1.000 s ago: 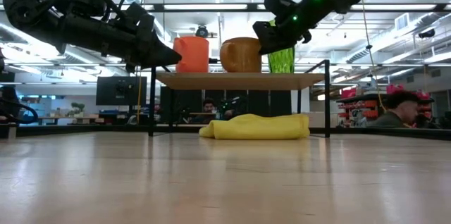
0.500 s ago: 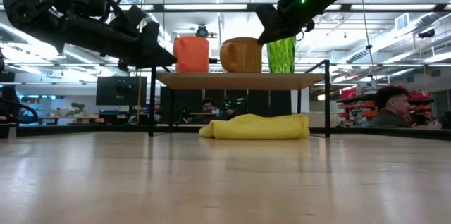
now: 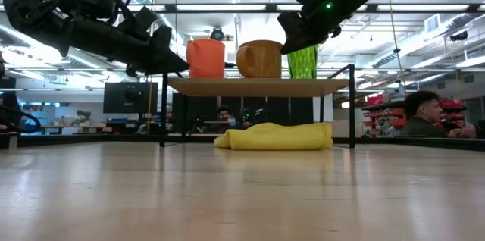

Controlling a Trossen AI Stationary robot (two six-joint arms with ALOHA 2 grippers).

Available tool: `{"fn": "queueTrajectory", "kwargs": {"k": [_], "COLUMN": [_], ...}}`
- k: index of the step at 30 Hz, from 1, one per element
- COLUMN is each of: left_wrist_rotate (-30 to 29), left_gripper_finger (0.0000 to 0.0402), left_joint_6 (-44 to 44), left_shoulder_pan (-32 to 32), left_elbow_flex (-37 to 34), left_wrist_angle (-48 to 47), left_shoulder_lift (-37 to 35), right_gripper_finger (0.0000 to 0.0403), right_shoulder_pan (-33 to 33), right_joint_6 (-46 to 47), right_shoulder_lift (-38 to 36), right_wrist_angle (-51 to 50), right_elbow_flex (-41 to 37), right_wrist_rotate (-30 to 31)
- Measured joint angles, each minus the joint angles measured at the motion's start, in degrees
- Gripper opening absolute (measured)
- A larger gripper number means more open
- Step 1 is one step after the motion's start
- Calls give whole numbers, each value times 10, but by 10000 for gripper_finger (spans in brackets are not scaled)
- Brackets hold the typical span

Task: Stack small to large cups/mugs on shelf
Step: Adjust the yellow mug

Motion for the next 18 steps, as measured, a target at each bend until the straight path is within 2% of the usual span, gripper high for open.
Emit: {"fn": "queueTrajectory", "kwargs": {"k": [9, 18], "left_wrist_rotate": [-56, -71], "left_gripper_finger": [106, 97], "left_joint_6": [15, 25], "left_shoulder_pan": [-2, -2], "left_elbow_flex": [0, 0], "left_wrist_angle": [-20, -30], "left_shoulder_lift": [-12, -36], "right_gripper_finger": [1, 1], "right_shoulder_pan": [3, 3], "right_joint_6": [13, 15], "right_shoulder_lift": [0, 0], "right_wrist_angle": [-22, -28], "right_elbow_flex": [0, 0], "right_wrist_rotate": [0, -3]}}
